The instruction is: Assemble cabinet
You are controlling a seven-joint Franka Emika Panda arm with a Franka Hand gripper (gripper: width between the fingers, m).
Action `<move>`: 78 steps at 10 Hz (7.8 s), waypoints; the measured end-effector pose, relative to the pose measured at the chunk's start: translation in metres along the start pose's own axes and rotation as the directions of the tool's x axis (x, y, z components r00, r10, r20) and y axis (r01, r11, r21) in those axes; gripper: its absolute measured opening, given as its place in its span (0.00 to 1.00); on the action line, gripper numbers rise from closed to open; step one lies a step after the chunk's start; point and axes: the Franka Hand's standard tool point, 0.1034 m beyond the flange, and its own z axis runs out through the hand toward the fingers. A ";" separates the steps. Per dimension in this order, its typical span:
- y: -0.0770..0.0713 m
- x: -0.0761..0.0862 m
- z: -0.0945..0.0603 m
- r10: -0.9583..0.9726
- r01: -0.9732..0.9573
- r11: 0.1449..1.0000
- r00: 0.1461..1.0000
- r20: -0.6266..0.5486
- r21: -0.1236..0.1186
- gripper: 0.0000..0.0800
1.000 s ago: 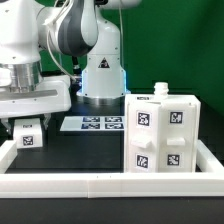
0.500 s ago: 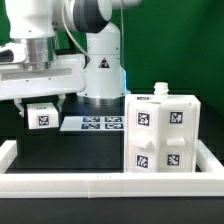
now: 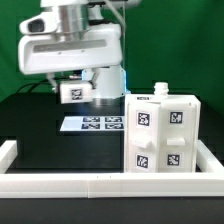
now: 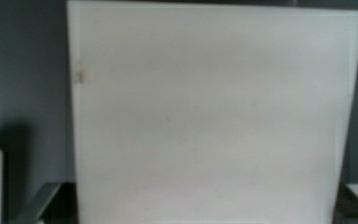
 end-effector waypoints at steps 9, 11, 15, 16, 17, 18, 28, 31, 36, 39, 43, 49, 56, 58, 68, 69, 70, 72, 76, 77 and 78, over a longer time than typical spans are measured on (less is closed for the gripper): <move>-0.046 0.033 -0.018 0.054 -0.054 0.999 0.998 -0.019 -0.004 0.70; -0.071 0.056 -0.036 0.021 -0.021 1.000 0.999 -0.025 0.005 0.70; -0.105 0.089 -0.053 -0.023 0.024 1.000 0.999 -0.039 0.009 0.70; -0.103 0.088 -0.051 -0.019 0.020 1.000 0.999 -0.035 0.009 0.70; -0.103 0.088 -0.051 -0.018 0.019 1.000 0.999 -0.034 0.009 0.70; -0.103 0.088 -0.050 -0.024 0.025 1.000 0.999 -0.034 0.009 0.70; -0.120 0.139 -0.041 -0.092 0.092 0.996 0.996 -0.016 0.007 0.70; -0.116 0.141 -0.033 -0.105 0.105 0.994 0.994 -0.006 0.007 0.70; -0.117 0.145 -0.027 -0.106 0.106 0.994 0.994 -0.016 0.003 0.70; -0.116 0.147 -0.027 -0.106 0.106 0.994 0.994 -0.032 -0.001 0.70; -0.116 0.147 -0.027 -0.103 0.103 0.995 0.994 -0.032 -0.001 0.70; -0.117 0.147 -0.027 0.213 -0.213 0.977 0.977 -0.031 0.011 0.70; -0.118 0.151 -0.026 0.668 -0.665 0.744 0.742 -0.057 0.068 0.70; -0.121 0.152 -0.026 0.777 -0.773 0.629 0.627 -0.048 0.084 0.70; -0.137 0.155 -0.025 0.987 -0.982 -0.140 -0.128 0.096 0.125 0.70; -0.138 0.157 -0.025 0.965 -0.961 -0.248 -0.234 0.115 0.124 0.70; -0.137 0.158 -0.025 0.954 -0.949 -0.289 -0.274 0.123 0.128 0.70; -0.138 0.159 -0.025 0.930 -0.926 -0.356 -0.340 0.137 0.123 0.70; -0.144 0.158 -0.037 0.944 -0.945 -0.313 -0.298 0.144 0.096 0.99; -0.145 0.159 -0.044 0.945 -0.946 -0.304 -0.286 0.158 0.108 1.00; -0.146 0.162 -0.050 0.940 -0.943 -0.313 -0.290 0.178 0.116 1.00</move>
Offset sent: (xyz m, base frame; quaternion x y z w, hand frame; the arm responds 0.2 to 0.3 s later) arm 0.0249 0.0246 0.0149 -0.0099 0.0172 0.0154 0.9997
